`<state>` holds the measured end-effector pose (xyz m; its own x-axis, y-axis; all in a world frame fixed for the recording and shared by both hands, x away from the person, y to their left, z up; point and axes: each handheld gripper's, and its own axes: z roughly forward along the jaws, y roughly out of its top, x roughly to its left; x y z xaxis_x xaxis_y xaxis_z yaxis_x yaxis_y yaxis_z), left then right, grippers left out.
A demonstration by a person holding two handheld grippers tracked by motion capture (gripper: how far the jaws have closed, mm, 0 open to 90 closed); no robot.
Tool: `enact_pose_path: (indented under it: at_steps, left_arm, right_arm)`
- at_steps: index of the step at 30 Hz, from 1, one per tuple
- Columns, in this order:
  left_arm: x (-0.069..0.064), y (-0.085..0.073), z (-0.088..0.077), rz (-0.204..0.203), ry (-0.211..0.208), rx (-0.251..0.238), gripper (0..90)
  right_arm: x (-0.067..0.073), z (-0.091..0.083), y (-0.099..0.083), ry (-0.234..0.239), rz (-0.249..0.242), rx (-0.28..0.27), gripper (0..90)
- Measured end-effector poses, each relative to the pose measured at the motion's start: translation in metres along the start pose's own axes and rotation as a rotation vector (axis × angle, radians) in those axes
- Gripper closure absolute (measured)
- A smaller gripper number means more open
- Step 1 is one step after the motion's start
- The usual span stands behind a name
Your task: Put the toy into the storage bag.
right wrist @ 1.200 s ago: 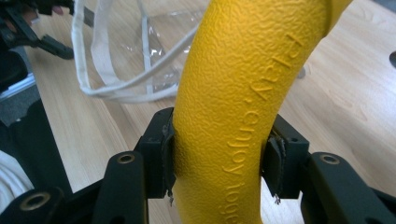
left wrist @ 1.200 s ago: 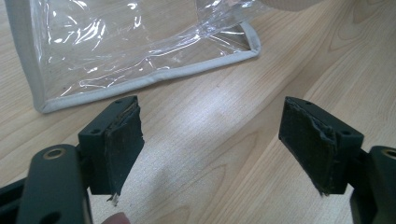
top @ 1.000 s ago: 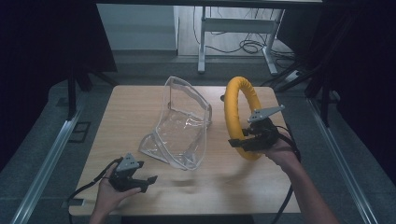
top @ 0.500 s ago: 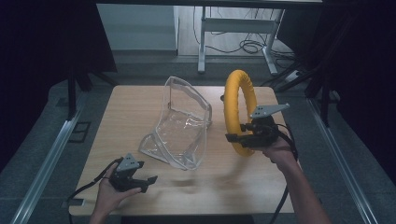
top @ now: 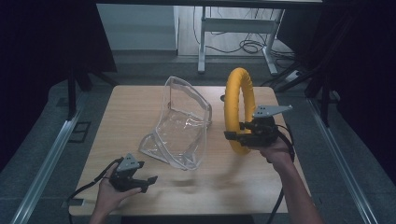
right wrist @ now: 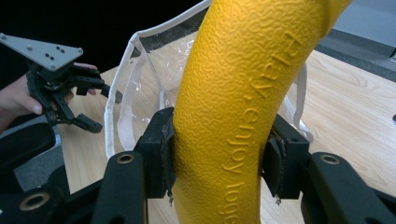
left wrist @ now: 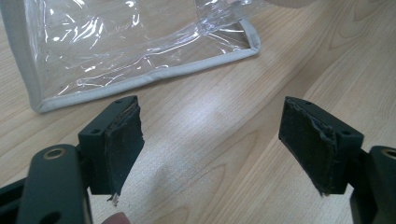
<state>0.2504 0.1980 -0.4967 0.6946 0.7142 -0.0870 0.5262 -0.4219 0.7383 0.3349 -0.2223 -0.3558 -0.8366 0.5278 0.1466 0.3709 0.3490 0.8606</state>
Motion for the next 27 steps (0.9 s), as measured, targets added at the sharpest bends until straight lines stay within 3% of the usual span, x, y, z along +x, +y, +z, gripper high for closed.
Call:
enact_pose_path:
  at_steps: [21,27]
  left_arm:
    - [0.0,0.0,0.0,0.005,0.002,0.01,21.5]
    - [0.0,0.0,0.001,0.005,0.0,0.013,21.5]
  right_arm:
    - [0.004,-0.003,0.003,0.031,0.031,-0.142,50.7]
    - [0.011,-0.007,0.011,0.043,0.009,-0.183,50.7]
